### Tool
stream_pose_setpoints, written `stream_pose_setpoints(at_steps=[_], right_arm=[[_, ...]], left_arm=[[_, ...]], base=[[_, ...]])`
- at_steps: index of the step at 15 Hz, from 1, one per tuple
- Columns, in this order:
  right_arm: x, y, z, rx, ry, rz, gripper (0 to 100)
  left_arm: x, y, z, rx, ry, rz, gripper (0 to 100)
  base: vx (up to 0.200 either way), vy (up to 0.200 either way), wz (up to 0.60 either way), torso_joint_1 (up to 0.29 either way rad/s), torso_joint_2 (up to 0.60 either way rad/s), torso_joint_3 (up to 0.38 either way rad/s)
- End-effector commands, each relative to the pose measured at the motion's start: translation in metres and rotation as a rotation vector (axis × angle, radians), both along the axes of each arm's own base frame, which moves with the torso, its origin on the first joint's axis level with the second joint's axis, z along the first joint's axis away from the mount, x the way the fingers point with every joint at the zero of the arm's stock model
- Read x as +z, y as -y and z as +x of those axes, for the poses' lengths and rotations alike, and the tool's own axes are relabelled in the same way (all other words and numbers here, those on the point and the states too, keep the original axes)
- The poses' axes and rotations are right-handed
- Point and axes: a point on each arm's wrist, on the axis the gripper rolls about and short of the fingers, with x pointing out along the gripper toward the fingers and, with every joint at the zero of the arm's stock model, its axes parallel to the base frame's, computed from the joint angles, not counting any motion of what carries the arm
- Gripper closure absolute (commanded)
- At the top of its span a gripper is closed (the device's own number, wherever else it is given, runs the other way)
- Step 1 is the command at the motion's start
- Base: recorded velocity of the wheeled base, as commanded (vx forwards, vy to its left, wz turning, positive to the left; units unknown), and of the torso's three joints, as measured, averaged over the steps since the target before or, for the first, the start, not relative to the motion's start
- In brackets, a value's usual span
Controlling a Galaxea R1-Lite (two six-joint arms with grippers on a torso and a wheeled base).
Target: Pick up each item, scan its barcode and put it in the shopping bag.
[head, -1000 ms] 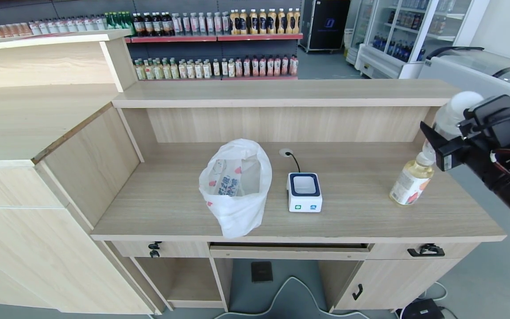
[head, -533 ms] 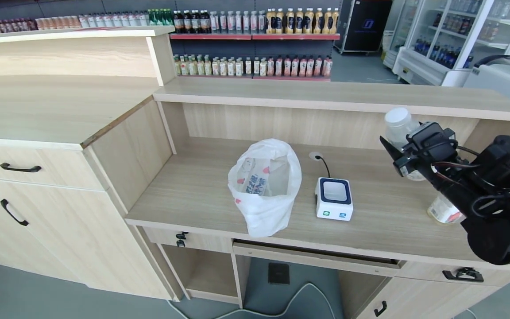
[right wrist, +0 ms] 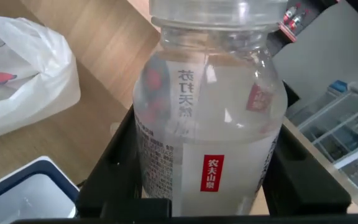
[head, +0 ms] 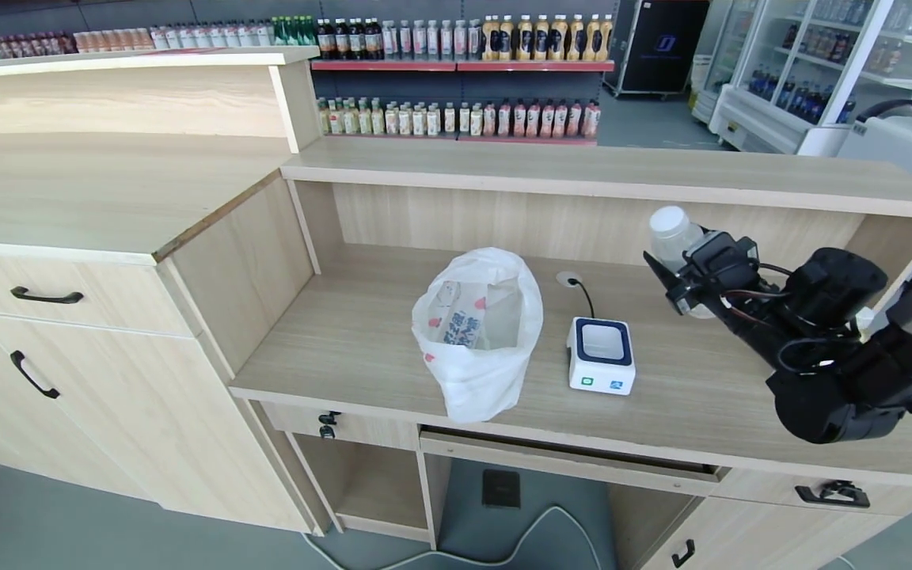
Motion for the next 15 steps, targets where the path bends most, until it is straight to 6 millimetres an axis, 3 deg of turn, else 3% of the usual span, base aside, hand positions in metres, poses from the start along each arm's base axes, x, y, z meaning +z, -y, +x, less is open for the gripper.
stream_pose_setpoints(at_steps=[1,9,15], right_arm=[[-0.007,-0.009,0.015,0.058,0.020,-0.017,100],[-0.032,-0.018,0.052,0.358,0.115,-0.211,100],[-0.051,-0.022,0.067,0.375,0.110,-0.220,100]], left_arm=[[0.000,0.000,0.000,0.000,-0.001,0.000,0],[0.000,0.000,0.000,0.000,0.001,0.000,0],[0.000,0.000,0.000,0.000,-0.001,0.000,0]], base=[[0.000,0.000,0.00,0.000,0.00,0.000],[0.000,0.000,0.00,0.000,0.00,0.000],[0.000,0.000,0.00,0.000,0.00,0.000]])
